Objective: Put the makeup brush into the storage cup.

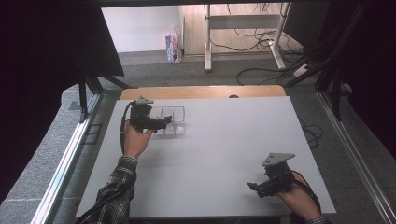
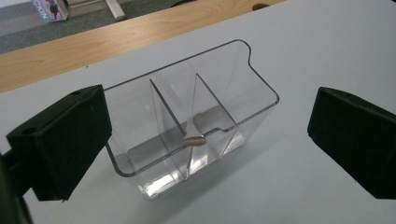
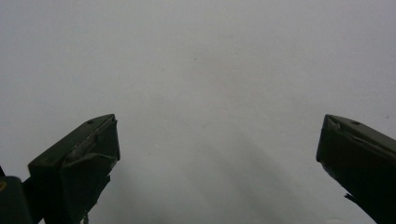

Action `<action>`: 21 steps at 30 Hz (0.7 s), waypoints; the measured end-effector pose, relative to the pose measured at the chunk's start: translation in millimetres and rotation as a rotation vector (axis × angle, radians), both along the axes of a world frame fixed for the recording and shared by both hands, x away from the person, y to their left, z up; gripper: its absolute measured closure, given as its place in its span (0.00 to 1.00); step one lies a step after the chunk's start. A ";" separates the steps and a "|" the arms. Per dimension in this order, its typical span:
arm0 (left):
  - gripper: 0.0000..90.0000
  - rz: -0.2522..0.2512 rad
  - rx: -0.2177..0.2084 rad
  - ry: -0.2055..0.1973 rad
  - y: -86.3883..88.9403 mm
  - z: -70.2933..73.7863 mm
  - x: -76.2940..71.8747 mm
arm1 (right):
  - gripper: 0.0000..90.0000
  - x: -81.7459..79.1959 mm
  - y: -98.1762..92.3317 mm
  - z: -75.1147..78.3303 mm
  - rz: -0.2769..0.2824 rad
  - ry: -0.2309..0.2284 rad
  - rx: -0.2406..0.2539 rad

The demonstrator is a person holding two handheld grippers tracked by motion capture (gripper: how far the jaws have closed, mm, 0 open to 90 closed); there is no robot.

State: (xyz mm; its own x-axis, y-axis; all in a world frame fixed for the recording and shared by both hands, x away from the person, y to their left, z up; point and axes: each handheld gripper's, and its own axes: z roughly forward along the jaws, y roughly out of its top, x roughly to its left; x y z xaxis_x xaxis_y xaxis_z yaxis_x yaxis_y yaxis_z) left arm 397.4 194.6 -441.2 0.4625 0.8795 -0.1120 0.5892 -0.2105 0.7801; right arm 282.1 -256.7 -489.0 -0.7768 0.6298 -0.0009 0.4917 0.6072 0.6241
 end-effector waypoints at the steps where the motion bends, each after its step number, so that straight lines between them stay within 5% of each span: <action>1: 0.00 0.000 -0.002 0.000 0.1 0.0 -0.9 | 0.00 0.0 0.1 0.0 0.000 0.000 0.000; 21: 0.00 -0.044 -0.011 -0.013 3.4 2.9 -24.2 | 0.00 -0.4 0.2 1.3 0.002 -0.015 -0.002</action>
